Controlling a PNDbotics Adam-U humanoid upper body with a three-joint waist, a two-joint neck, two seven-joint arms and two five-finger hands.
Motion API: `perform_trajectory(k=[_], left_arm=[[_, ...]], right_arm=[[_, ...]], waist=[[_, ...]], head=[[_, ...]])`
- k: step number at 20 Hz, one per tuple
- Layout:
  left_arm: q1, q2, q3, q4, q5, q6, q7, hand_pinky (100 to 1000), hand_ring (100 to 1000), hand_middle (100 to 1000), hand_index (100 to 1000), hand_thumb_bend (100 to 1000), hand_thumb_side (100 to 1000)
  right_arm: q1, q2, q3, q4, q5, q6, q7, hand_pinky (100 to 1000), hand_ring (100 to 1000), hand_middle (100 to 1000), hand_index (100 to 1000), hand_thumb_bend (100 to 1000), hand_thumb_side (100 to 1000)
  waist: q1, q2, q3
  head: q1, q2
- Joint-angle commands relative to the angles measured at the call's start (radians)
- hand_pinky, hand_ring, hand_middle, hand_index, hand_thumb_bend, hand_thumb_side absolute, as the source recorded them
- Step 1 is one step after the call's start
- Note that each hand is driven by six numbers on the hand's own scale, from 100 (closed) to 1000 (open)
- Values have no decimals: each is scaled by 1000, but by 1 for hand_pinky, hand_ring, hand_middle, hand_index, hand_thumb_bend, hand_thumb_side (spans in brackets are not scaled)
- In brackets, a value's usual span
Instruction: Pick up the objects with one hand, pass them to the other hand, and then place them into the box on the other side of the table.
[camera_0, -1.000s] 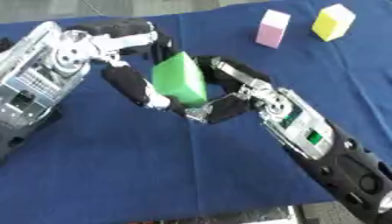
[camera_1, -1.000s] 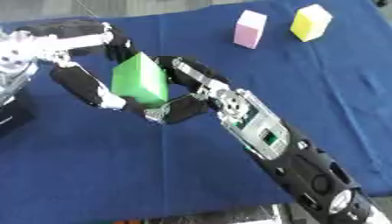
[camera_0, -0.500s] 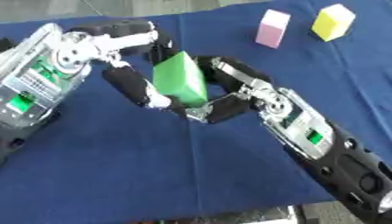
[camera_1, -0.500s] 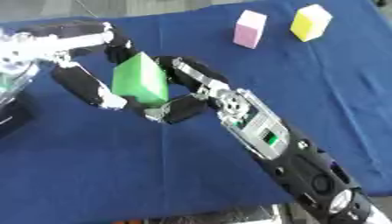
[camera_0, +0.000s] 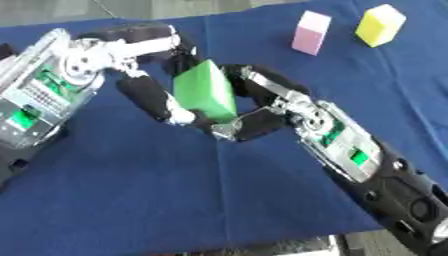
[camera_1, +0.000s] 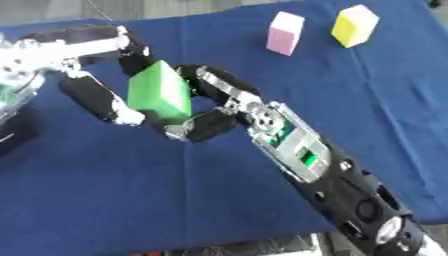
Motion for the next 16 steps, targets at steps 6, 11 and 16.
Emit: perform_trajectory(k=[6, 11, 16], left_arm=[[-9, 22, 9, -6, -6, 4, 11, 684, 559, 443, 500, 265, 231], [-7, 23, 10, -9, -14, 3, 10, 679, 553, 436, 491, 271, 218], [-5, 27, 14, -15, -24, 2, 13, 674, 550, 432, 487, 281, 205]], right_arm=[[-21, 2, 6, -30, 29, 26, 20, 817, 775, 649, 684, 402, 186], [-20, -1, 6, -33, 55, 36, 51, 839, 819, 734, 757, 470, 223], [-21, -4, 3, -34, 88, 39, 83, 855, 852, 779, 803, 504, 251]], waist=[[7, -25, -2], [7, -25, -2], [7, -26, -2]], head=[[1, 5], [-1, 5], [-1, 3]])
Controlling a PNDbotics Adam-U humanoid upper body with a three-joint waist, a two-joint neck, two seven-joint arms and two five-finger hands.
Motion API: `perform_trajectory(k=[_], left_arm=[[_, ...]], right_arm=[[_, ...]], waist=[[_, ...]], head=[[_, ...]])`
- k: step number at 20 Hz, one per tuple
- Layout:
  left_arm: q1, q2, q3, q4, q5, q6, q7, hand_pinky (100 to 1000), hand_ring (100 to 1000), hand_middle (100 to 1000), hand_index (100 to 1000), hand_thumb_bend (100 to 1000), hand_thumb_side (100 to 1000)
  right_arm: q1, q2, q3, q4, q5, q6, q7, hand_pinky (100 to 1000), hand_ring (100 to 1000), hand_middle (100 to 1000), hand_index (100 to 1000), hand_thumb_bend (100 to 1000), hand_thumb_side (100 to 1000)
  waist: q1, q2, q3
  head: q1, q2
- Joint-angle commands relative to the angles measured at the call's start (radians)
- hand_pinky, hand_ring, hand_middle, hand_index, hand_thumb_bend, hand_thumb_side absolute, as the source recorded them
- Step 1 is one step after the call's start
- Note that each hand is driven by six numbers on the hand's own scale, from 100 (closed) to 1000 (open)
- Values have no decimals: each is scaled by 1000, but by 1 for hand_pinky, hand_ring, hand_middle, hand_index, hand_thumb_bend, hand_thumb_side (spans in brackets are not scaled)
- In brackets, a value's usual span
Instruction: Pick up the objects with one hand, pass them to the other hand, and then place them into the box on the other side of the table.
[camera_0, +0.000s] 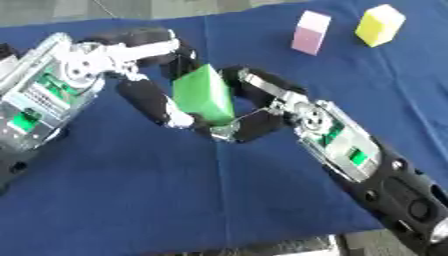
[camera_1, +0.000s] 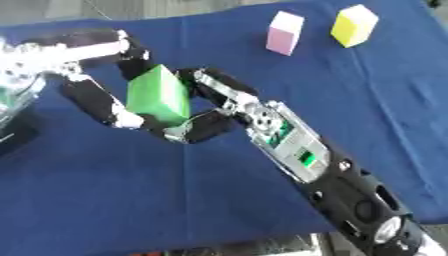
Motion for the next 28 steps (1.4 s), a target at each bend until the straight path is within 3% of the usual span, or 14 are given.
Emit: perform_trajectory(k=[1, 8, 28], left_arm=[[-15, 26, 20, -9, -19, 0, 10, 673, 549, 431, 486, 287, 199], [-3, 35, 36, -18, -29, 3, 26, 669, 545, 426, 483, 288, 190], [74, 114, 110, -81, 21, 26, 88, 660, 534, 417, 475, 277, 179]], right_arm=[[-17, -4, -1, -34, 18, -3, 25, 860, 863, 793, 815, 510, 262], [-18, -9, -4, -32, 66, -7, 72, 869, 878, 811, 825, 515, 296], [-15, -17, -15, -27, 92, 15, 61, 873, 888, 825, 841, 512, 321]], waist=[[7, -26, -1], [7, -24, -1], [5, -21, 2]], head=[[-1, 3], [-2, 4], [-10, 0]])
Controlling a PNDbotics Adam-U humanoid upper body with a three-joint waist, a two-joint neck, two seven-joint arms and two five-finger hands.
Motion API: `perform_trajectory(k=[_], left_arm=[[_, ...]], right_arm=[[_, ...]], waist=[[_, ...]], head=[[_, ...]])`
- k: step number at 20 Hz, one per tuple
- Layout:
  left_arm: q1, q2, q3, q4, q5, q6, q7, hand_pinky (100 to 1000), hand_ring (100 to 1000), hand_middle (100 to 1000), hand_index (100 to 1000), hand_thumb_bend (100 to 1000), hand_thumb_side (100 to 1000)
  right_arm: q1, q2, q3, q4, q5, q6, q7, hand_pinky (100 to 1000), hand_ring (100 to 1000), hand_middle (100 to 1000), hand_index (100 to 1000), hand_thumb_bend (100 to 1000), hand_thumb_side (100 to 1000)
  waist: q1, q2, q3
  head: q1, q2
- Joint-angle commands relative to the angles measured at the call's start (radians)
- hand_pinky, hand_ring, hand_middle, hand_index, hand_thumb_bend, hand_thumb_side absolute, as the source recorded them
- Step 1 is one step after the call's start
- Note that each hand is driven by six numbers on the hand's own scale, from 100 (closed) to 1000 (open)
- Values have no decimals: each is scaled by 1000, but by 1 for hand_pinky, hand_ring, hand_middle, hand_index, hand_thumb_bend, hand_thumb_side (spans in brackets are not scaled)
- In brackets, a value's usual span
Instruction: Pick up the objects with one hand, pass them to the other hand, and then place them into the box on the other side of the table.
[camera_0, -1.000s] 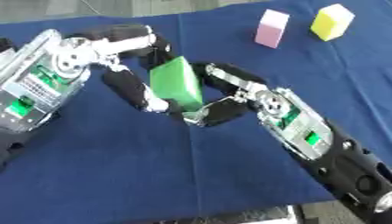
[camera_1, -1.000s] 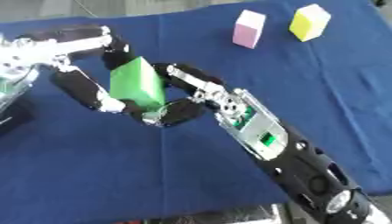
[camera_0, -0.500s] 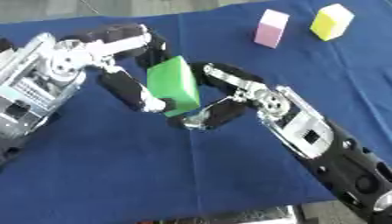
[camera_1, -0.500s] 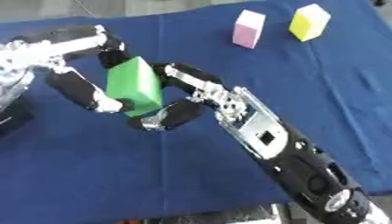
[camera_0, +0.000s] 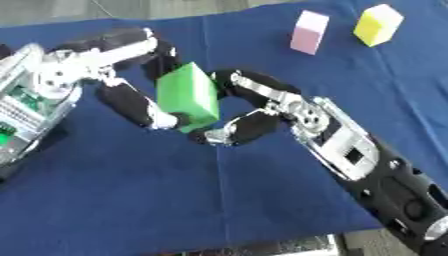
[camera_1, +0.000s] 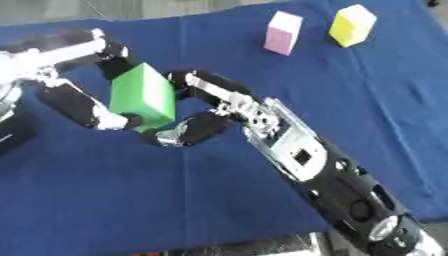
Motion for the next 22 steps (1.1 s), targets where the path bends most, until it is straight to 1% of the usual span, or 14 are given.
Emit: perform_trajectory(k=[1, 9, 13, 16, 18, 19, 20, 22], left_arm=[[-5, 68, 56, -16, 6, 5, 19, 659, 534, 417, 475, 276, 179], [35, 115, 95, -55, 26, 14, 41, 653, 532, 415, 475, 277, 174], [71, 157, 133, -61, 27, 20, 69, 654, 533, 416, 475, 279, 170], [105, 194, 173, -52, 23, 24, 103, 654, 533, 417, 475, 279, 166], [126, 215, 201, -43, 23, 25, 124, 655, 534, 417, 476, 278, 166], [135, 224, 213, -37, 23, 25, 133, 655, 534, 418, 477, 224, 163], [144, 232, 226, -30, 22, 26, 141, 655, 534, 418, 477, 278, 166], [159, 245, 249, -12, 21, 28, 156, 655, 533, 417, 477, 277, 166]], right_arm=[[-5, -18, -12, -18, 8, 7, -3, 873, 889, 826, 843, 512, 323], [-2, -24, -15, -18, 9, 15, -11, 872, 887, 826, 843, 508, 330], [-2, -29, -20, -19, 5, 19, -19, 870, 885, 823, 838, 511, 326], [-3, -31, -26, -21, -4, 24, -34, 866, 881, 819, 831, 515, 319], [-4, -32, -30, -23, -14, 29, -50, 866, 880, 819, 828, 509, 326], [-5, -33, -31, -23, -18, 32, -58, 867, 880, 819, 828, 499, 340], [-7, -34, -33, -24, -22, 35, -65, 867, 880, 819, 827, 504, 335], [-10, -35, -36, -27, -26, 38, -77, 867, 879, 818, 826, 499, 339]], waist=[[5, -21, 0], [5, -21, 1], [5, -20, 1], [5, -20, 1], [4, -20, 2], [3, -20, 2], [3, -20, 3], [0, -20, 3]], head=[[-2, 0], [-6, -2], [-6, -3], [-5, -5], [1, -6], [6, -7], [14, -8], [34, -11]])
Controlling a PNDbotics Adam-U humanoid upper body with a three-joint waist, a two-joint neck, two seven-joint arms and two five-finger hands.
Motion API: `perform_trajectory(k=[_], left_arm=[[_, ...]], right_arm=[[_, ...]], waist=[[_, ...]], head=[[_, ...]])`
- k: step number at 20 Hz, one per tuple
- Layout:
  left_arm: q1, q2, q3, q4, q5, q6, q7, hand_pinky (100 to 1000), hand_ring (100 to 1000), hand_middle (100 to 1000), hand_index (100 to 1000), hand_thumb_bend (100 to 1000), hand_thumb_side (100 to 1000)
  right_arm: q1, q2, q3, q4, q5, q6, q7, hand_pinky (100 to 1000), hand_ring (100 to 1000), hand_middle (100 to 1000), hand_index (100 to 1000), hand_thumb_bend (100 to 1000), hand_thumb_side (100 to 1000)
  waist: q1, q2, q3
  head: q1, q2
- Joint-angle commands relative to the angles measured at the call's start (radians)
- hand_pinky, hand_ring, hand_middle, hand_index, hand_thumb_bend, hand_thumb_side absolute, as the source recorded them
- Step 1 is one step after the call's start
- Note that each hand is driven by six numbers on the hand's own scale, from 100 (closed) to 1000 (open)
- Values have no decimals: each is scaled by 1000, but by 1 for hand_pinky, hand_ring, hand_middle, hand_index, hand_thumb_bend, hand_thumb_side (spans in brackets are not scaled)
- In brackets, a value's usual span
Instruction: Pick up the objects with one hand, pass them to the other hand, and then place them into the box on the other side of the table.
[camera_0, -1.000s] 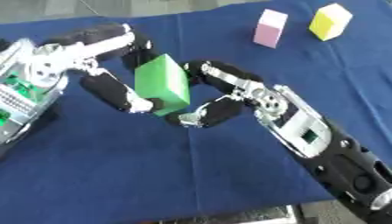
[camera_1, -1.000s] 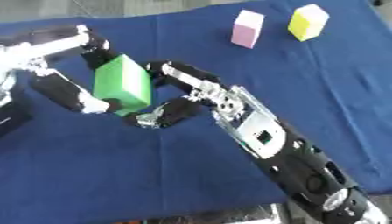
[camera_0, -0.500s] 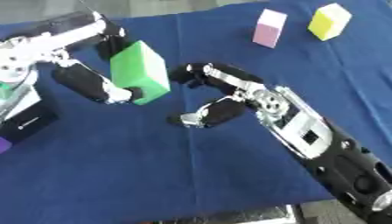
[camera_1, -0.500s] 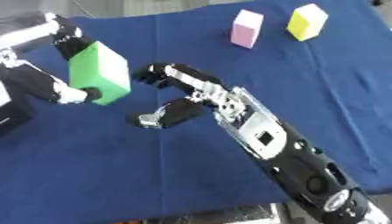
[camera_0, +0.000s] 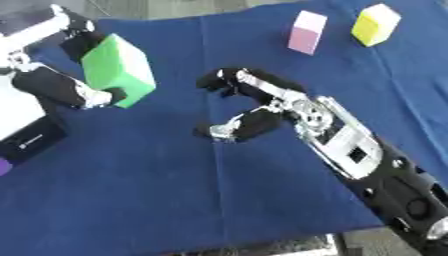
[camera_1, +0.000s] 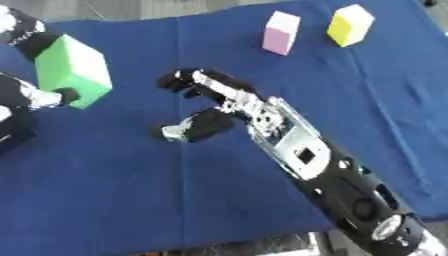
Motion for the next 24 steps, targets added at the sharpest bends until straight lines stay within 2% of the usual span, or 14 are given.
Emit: perform_trajectory(k=[1, 6, 10, 17, 24], left_arm=[[4, 55, 55, 19, -4, 1, 29, 655, 533, 417, 477, 278, 165], [30, 77, 105, 84, -3, 5, 66, 654, 532, 416, 477, 279, 163], [48, 91, 139, 148, -5, 5, 94, 653, 531, 415, 477, 280, 162], [58, 98, 182, 294, -35, 4, 138, 652, 535, 418, 479, 287, 157], [58, 93, 213, 426, -74, 0, 159, 650, 538, 421, 481, 292, 154]], right_arm=[[-21, -18, -16, -28, -13, 4, -22, 867, 879, 818, 826, 499, 339], [-28, -22, -26, -35, -22, 8, -51, 864, 874, 813, 823, 486, 355], [-35, -26, -32, -38, -24, 10, -68, 864, 873, 812, 823, 483, 360], [-44, -29, -41, -40, -21, 12, -80, 864, 873, 813, 823, 479, 365], [-50, -31, -50, -39, -17, 11, -96, 863, 865, 811, 822, 474, 367]], waist=[[-1, -20, 3], [-5, -19, 4], [-7, -18, 6], [-9, -17, 5], [-12, -15, 3]], head=[[29, -12], [85, -23], [111, -27], [137, -32], [141, -34]])
